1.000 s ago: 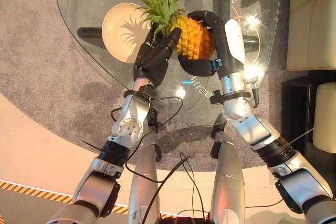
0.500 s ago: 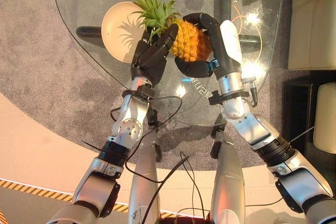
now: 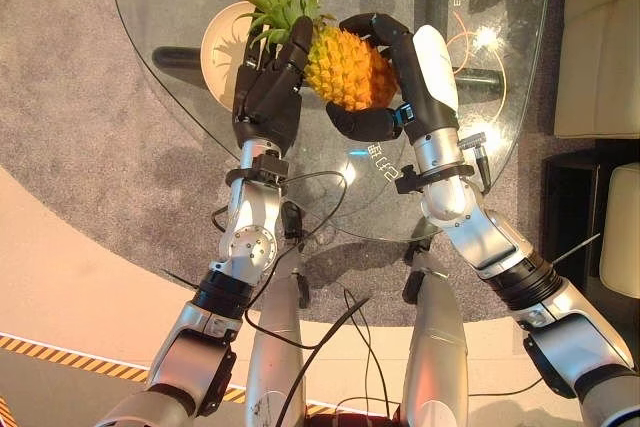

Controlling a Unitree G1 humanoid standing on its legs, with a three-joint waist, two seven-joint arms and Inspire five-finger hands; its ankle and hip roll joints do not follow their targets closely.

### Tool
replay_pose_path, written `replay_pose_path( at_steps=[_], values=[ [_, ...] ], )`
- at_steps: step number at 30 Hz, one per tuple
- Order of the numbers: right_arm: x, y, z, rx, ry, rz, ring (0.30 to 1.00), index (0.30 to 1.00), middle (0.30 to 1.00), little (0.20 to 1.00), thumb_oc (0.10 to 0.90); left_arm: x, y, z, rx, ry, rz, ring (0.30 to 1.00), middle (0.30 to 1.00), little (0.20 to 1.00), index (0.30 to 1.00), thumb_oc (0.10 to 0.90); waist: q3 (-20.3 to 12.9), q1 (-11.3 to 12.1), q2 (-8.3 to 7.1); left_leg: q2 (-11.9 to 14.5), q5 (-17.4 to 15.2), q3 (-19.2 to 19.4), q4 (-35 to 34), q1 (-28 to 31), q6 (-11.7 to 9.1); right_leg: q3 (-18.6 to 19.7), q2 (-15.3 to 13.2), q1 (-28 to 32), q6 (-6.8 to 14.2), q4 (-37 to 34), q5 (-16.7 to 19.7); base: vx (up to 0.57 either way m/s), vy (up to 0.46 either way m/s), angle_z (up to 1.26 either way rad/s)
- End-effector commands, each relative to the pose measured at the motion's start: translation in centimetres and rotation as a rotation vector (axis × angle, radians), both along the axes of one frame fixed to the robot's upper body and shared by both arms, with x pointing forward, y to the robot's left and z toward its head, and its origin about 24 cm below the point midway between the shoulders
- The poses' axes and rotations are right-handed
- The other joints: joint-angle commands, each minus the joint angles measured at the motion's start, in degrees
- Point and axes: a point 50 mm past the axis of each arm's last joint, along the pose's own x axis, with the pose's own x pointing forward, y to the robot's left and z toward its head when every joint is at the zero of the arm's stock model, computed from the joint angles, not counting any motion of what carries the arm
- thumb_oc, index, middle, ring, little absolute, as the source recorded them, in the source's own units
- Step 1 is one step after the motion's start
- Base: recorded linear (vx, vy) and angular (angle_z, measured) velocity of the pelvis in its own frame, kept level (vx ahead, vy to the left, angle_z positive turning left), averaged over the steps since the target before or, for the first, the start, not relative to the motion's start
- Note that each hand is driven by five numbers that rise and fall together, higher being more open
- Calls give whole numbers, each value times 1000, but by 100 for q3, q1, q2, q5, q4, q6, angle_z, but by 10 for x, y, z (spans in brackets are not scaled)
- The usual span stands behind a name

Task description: Pick up the fruit to the plate

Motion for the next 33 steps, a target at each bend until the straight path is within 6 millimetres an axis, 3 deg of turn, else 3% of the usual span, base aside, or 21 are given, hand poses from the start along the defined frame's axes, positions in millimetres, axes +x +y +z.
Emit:
replay_pose_path(
  at_steps=[1,17,18,20,21,33],
  values=[
    [-51,37,67,-31,-363,308,300,300,300,200,100,-27,-7,68,-22,-347,-47,900,900,900,900,800,-110,26,-4,231,-387,-225,549,-122,-199,-112,-198,268,248,-669,551,0,0,0],
    [-60,46,72,-103,-387,391,300,300,300,200,100,-26,-11,68,19,-346,-79,900,900,900,900,800,-110,46,13,214,-382,-241,561,-111,-194,-120,-205,298,256,-677,558,0,0,0],
    [-61,47,72,-107,-390,397,300,300,300,200,100,-26,-12,68,25,-353,-87,747,747,722,747,622,-110,46,8,217,-381,-243,560,-116,-195,-123,-207,295,256,-682,560,0,0,0],
    [-62,46,73,-111,-394,405,300,300,300,200,100,-26,-12,69,33,-364,-93,340,340,247,340,147,-110,46,6,218,-380,-245,555,-118,-196,-123,-207,293,257,-686,561,0,0,0],
    [-62,47,72,-114,-395,411,300,300,300,200,100,-27,-13,69,38,-375,-102,300,300,200,300,100,-110,47,7,216,-381,-246,553,-119,-198,-121,-205,295,257,-688,559,0,0,0],
    [-62,48,71,-110,-388,417,300,300,300,200,100,-31,-4,77,25,-461,-18,300,300,200,300,100,-110,45,-9,218,-384,-245,553,-103,-207,-126,-198,311,256,-680,552,0,0,0]
  ],
)
